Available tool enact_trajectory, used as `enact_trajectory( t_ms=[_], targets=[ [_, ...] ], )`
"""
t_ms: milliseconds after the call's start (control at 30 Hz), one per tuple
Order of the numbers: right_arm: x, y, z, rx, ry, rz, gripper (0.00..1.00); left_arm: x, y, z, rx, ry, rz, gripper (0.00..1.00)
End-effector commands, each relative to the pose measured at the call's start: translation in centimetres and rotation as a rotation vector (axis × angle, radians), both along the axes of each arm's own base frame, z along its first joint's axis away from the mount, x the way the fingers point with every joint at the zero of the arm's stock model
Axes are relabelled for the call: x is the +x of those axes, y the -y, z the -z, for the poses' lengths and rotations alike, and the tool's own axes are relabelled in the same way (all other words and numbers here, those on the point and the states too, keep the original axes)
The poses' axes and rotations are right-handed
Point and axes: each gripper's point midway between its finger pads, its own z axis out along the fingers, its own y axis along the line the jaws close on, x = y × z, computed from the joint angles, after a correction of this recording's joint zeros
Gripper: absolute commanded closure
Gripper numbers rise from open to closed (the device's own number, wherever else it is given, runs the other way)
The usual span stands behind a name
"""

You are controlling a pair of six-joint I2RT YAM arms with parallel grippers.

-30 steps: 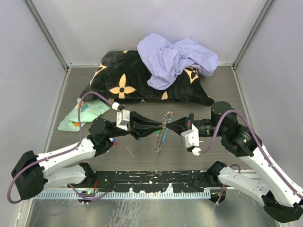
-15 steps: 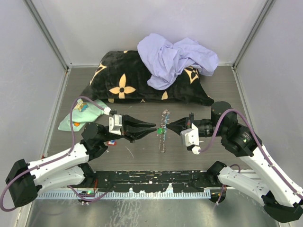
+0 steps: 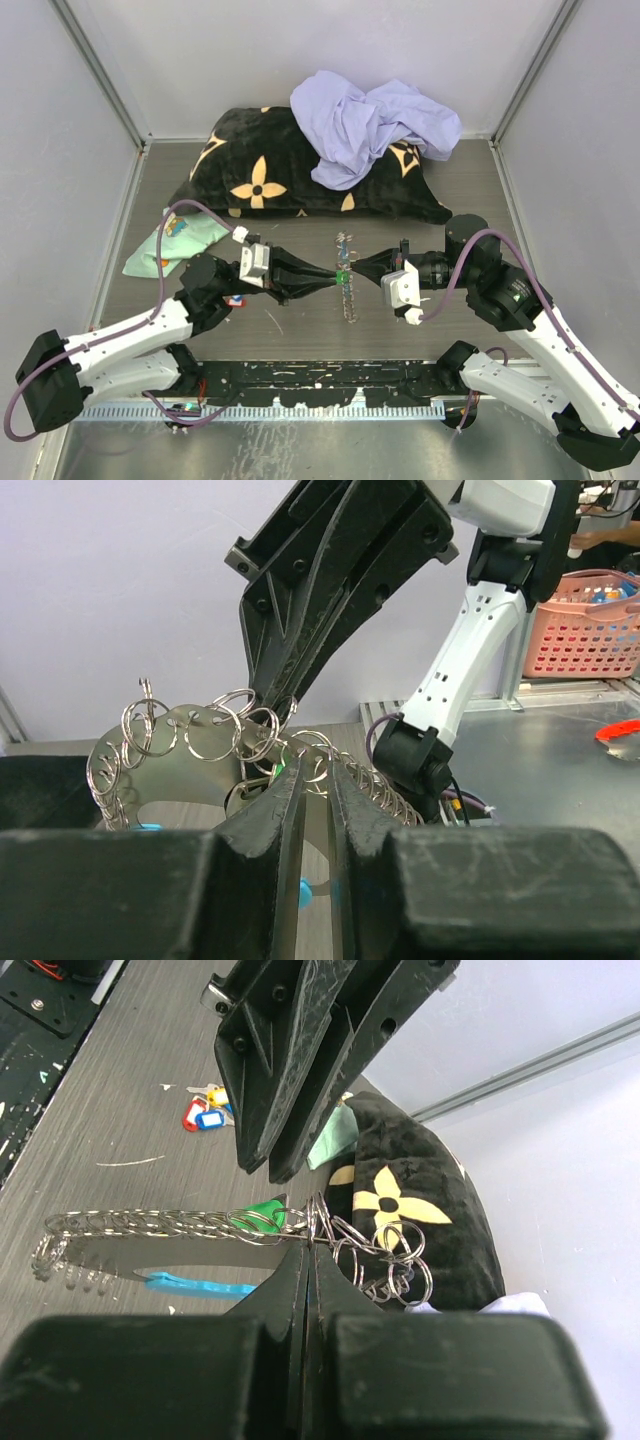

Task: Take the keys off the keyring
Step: Remove the key from the keyring.

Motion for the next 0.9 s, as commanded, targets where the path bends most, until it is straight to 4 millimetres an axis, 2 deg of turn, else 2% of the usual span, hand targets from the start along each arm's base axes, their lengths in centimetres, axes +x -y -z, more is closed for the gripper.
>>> enact_trajectory(
  t_ms=[0, 300, 867],
  targets=[
    [0.0, -0.4, -2.7, 0.072, 0.066, -0.011, 0.99, -0.3, 0.2, -2.7, -0.049, 0.05, 0.027, 0.84],
    [-0.1, -0.4, -2.7, 0.073, 0.066, -0.014, 0.99, 1.1, 0.7, -3.0, -0.06, 0.046, -0.031, 0.79],
    [-0.1, -0.5, -2.6, 0.072, 0.051, -0.02, 0.99, 1.2, 1.4, -3.8, -0.073, 0.047, -0.028, 0.78]
  ],
)
